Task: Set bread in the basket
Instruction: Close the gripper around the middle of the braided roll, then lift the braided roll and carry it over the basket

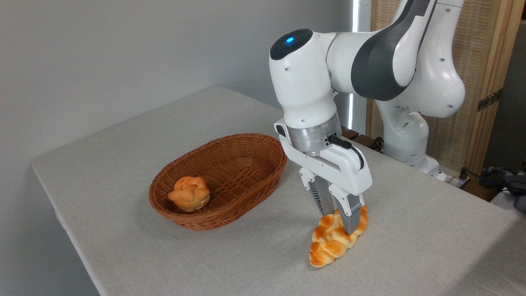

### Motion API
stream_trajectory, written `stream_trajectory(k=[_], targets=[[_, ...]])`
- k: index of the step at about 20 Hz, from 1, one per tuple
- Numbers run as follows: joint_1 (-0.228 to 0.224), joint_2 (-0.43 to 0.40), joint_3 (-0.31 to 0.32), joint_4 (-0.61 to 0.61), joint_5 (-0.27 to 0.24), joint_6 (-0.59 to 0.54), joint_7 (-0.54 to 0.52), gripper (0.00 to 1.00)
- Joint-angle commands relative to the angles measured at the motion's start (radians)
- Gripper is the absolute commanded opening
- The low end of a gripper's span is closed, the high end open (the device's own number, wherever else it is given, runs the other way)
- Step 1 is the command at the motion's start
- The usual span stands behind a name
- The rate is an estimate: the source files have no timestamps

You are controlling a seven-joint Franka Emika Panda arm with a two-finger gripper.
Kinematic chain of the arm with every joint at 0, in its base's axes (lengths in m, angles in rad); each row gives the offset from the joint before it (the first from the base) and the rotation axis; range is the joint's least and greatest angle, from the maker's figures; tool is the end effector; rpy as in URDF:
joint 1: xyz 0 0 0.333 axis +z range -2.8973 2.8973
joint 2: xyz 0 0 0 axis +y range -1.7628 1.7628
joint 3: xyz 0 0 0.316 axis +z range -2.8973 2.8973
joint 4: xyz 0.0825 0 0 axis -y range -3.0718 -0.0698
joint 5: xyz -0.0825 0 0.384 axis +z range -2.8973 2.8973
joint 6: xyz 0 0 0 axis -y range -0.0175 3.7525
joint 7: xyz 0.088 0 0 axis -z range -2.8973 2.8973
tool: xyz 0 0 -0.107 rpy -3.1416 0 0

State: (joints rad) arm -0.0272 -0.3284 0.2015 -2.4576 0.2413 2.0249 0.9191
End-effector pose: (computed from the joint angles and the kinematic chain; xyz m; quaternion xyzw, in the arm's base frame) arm 0.4146 0.0874 0.4074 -0.9018 0.4227 0.0830 0.0353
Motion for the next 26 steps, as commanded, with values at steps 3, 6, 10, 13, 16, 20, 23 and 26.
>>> stream_trajectory(k=[3,6,10,13,16,20,23,26], targets=[[-0.013,-0.011,0.015,-0.009,-0.02,0.023,0.015,0.38],[-0.014,-0.012,0.015,-0.008,-0.02,0.023,0.015,0.38],[-0.013,-0.014,0.015,-0.003,-0.022,0.026,0.015,0.38],[-0.014,-0.014,0.013,0.0,-0.025,0.028,0.015,0.38],[-0.014,-0.018,0.013,0.061,-0.066,0.026,0.017,0.38],[-0.014,-0.023,0.004,0.152,-0.161,-0.024,0.011,0.39],[-0.025,-0.021,-0.005,0.273,-0.216,-0.162,0.004,0.39],[-0.045,-0.021,-0.008,0.354,-0.322,-0.265,-0.019,0.39]])
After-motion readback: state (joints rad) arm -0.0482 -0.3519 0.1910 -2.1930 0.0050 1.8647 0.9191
